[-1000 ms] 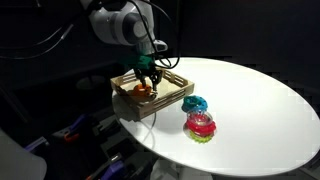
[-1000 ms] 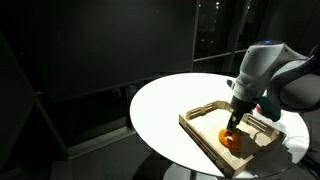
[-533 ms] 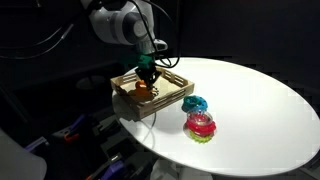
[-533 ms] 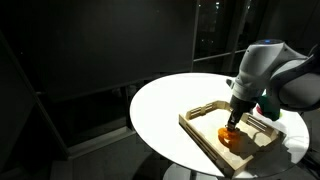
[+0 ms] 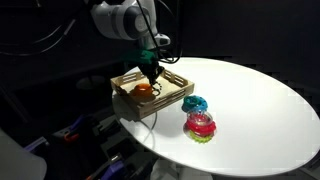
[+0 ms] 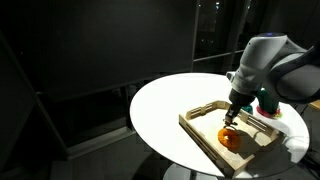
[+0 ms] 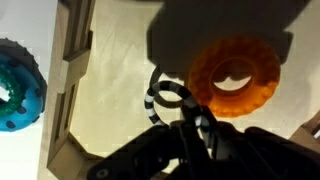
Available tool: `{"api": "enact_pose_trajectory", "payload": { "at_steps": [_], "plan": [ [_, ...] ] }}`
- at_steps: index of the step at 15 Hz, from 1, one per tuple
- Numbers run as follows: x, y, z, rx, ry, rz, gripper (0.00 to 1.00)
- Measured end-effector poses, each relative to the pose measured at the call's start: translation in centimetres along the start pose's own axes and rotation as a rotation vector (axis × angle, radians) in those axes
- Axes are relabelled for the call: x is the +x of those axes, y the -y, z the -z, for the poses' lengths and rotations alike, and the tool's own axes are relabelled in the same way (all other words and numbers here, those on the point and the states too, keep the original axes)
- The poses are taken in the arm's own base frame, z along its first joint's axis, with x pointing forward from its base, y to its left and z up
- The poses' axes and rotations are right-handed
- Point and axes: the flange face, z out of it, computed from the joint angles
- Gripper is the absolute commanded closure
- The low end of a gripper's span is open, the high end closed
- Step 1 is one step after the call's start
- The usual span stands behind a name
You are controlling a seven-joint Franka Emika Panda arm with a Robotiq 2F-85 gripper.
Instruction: Remove the circular objects from the wooden tray
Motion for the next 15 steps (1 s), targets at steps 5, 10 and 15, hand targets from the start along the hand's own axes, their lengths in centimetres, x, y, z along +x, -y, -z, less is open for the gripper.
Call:
{"api": "enact_pose_trajectory", "payload": {
  "at_steps": [5,10,15],
  "plan": [
    [1.3,-3.4,4.2,-0.021,-0.084,-0.064,0.94],
    [1.6,-9.1,8.0,-0.062,-0.145,-0.158,0.94],
    [0.8,-13.8,8.4,-0.12,-0.139,-0.205,0.94]
  ]
}}
